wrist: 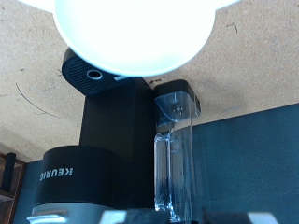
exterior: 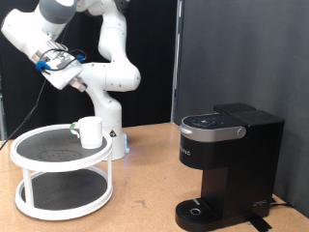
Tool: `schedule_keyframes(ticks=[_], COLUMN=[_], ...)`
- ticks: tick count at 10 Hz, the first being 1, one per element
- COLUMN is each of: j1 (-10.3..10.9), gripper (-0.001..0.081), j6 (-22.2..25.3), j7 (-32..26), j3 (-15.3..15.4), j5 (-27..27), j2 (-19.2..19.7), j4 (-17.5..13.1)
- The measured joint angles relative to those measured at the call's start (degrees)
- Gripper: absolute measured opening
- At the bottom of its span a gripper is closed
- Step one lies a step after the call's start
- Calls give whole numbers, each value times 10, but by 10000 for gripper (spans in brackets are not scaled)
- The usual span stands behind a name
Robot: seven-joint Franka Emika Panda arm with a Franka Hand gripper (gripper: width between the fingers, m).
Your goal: Make a cup of coffee with the keurig machine
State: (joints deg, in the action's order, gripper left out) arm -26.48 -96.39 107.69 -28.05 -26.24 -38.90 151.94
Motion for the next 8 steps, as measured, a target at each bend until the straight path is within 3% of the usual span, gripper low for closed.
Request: schedule_keyframes(ticks=[3,6,7,8], j1=[-8,-9,-9,-9], gripper=[0,0,91,91], j6=[-16,-74,-95,-112], j7=[-3,-11,-22,-34], j3=[-10,-11,-14,-17], j5=[24,45,47,48], j2=[1,6,10,15], j4=[8,42,55,66])
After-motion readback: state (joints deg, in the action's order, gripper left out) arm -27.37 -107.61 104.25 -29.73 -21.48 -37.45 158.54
